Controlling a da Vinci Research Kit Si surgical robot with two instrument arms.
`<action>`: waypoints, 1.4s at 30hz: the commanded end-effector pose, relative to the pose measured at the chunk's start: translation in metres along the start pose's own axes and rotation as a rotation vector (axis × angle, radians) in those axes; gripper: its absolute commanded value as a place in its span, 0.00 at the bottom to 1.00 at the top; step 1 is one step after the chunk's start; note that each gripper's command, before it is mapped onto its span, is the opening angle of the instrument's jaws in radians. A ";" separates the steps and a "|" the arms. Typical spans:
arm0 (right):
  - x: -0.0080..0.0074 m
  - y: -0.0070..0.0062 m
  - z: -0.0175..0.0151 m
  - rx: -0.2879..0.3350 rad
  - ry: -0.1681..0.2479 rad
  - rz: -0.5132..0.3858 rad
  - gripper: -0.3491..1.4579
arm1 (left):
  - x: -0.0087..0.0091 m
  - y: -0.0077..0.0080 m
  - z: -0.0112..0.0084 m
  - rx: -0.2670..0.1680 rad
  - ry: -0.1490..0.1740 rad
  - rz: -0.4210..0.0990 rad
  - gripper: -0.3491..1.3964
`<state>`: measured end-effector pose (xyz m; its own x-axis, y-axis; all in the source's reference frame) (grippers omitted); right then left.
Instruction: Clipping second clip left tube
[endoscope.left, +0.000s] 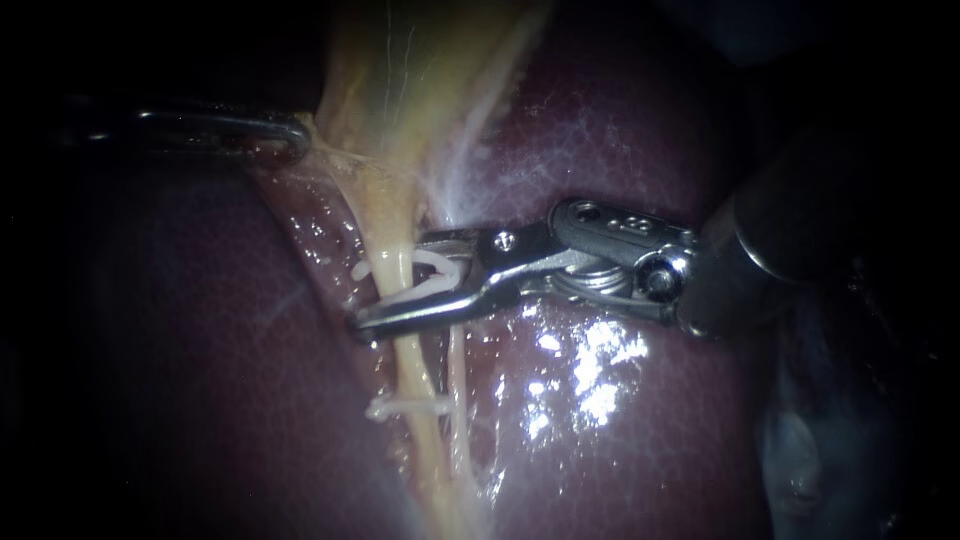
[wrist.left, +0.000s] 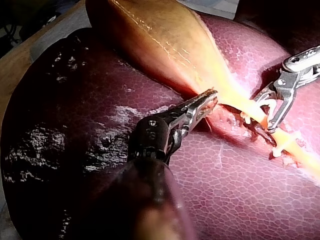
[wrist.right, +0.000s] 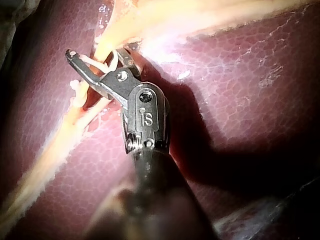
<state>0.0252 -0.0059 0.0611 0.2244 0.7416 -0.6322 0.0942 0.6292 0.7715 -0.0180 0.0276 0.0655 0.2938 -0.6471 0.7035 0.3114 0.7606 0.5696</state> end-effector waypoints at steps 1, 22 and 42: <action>0.0000 0.0000 0.0001 0.006 -0.002 0.000 0.46 | 0.0000 0.0000 0.0000 0.000 0.000 0.000 0.00; -0.0019 -0.0023 0.0017 0.210 0.050 0.182 0.46 | 0.0000 0.0000 0.0000 0.000 0.000 0.000 0.00; -0.0045 -0.0050 0.0019 0.265 0.006 0.234 0.42 | 0.0001 0.0000 -0.0002 0.001 0.000 0.000 0.00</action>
<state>0.0256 -0.0128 0.0602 0.2631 0.8607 -0.4359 0.2923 0.3594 0.8862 -0.0178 0.0275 0.0655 0.2937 -0.6471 0.7036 0.3112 0.7607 0.5697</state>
